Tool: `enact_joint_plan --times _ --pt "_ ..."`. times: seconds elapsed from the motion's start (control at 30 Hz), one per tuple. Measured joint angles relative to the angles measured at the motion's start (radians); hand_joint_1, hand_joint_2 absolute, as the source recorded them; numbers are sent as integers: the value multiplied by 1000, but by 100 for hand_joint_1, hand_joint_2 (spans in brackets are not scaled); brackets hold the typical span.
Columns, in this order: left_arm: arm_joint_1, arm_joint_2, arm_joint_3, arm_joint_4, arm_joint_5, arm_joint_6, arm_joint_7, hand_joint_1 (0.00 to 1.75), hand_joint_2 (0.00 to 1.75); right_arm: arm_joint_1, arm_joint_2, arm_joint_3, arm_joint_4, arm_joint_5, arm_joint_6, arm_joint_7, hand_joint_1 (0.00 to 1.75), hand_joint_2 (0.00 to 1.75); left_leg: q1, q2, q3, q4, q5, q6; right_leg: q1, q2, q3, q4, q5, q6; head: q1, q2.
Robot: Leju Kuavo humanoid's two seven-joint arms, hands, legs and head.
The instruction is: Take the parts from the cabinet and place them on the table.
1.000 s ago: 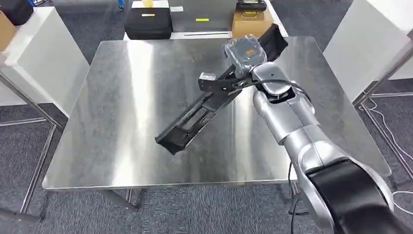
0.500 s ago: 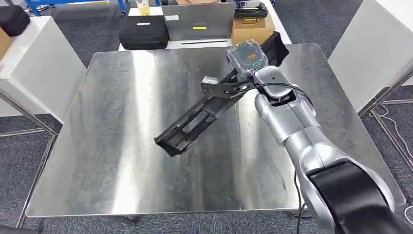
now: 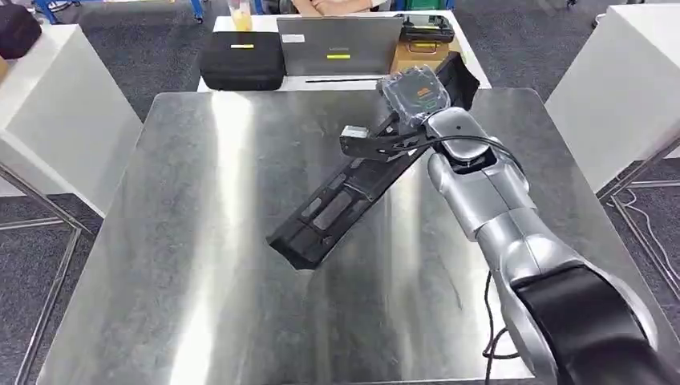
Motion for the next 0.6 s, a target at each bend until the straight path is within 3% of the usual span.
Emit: enact_joint_plan --times 0.03,0.07,0.1,0.13,0.2,0.23,0.3,0.37,0.6 --pt "-9 6 42 -11 34 -49 15 0 0 -5 -11 2 -2 -3 -2 -1 0 0 5 0 25 -16 -9 18 -2 -4 -110 204 -80 -10 2 0" --pt "-7 6 68 -13 32 -68 7 0 0 9 -15 3 1 -7 -2 -1 0 0 4 -3 31 -14 -18 22 -2 -4 -212 350 -105 -3 2 0" --pt "-7 6 77 -13 32 -83 8 0 0 11 -16 4 2 -7 -2 -1 0 0 3 -7 33 -12 -22 22 -2 -4 -219 335 -84 5 2 0" --pt "-7 5 86 -13 32 -99 12 0 0 10 -19 4 2 -8 -2 -1 0 0 3 -11 36 -7 -27 19 -3 -5 -202 274 -43 16 2 0" --pt "-7 2 98 -13 21 -108 31 0 0 7 -18 5 2 -12 -3 -2 0 0 3 -13 38 7 -39 12 -3 -6 -130 83 51 27 4 0" --pt "-8 0 102 -13 14 -113 42 0 0 4 -18 5 2 -12 -3 -2 0 0 -1 -15 35 16 -45 6 -2 -5 -112 32 72 18 5 0" --pt "-8 -1 107 -12 0 -133 64 0 0 4 -12 7 3 -13 -5 -2 0 0 -3 -16 34 21 -53 -2 -3 -6 -104 30 75 4 0 0" --pt "-7 -3 111 -12 -8 -144 70 0 0 2 -13 8 3 -13 -6 0 0 0 -2 -16 33 25 -56 12 -2 -6 -101 28 78 2 2 0" --pt "-8 -8 111 -10 -23 -152 78 0 0 1 -17 12 4 -15 -7 3 0 0 0 -14 38 17 -53 7 1 -4 -102 28 77 1 1 0"
